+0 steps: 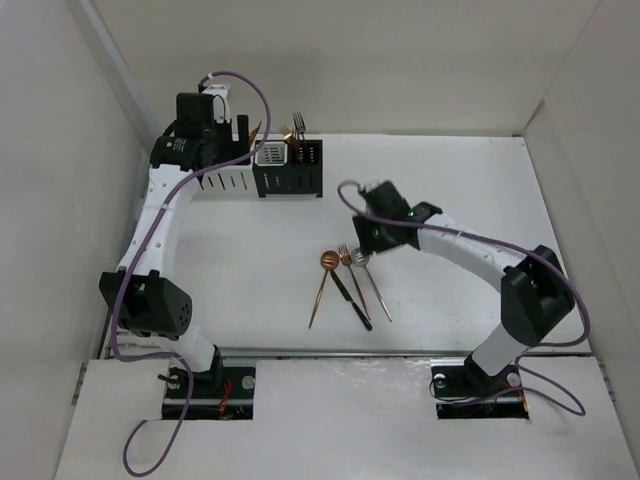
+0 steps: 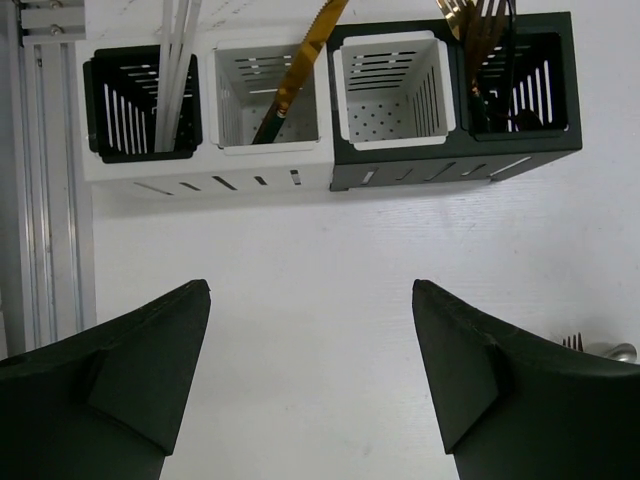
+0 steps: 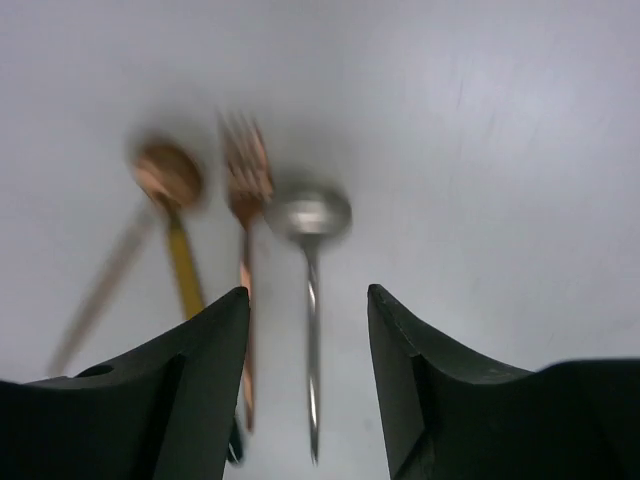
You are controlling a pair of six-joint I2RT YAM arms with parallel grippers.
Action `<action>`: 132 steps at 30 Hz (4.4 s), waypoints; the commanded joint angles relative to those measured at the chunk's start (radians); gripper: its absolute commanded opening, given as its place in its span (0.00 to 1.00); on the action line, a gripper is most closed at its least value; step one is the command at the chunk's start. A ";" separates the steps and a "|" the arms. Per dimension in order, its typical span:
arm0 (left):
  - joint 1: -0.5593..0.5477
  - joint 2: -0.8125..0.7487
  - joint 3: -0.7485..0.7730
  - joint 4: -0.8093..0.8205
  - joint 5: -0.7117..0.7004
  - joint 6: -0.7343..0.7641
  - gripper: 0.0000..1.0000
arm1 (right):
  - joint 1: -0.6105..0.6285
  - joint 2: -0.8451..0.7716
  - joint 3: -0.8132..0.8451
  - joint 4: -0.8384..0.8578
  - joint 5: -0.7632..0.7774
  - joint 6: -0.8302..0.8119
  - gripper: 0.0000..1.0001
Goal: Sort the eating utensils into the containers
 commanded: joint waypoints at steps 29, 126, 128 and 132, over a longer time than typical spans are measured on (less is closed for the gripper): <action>0.047 -0.099 -0.058 0.025 -0.035 0.026 0.82 | 0.041 0.222 -0.117 -0.142 0.032 0.068 0.00; 0.107 -0.190 -0.118 0.053 -0.147 0.054 0.85 | 0.180 0.224 0.152 -0.211 0.438 0.114 0.00; 0.116 -0.181 -0.118 0.053 -0.147 0.054 0.85 | 0.180 0.212 0.309 -0.209 0.488 0.056 0.00; 0.125 -0.162 -0.118 0.053 -0.147 0.054 0.85 | 0.180 0.173 0.463 0.125 0.503 -0.266 0.00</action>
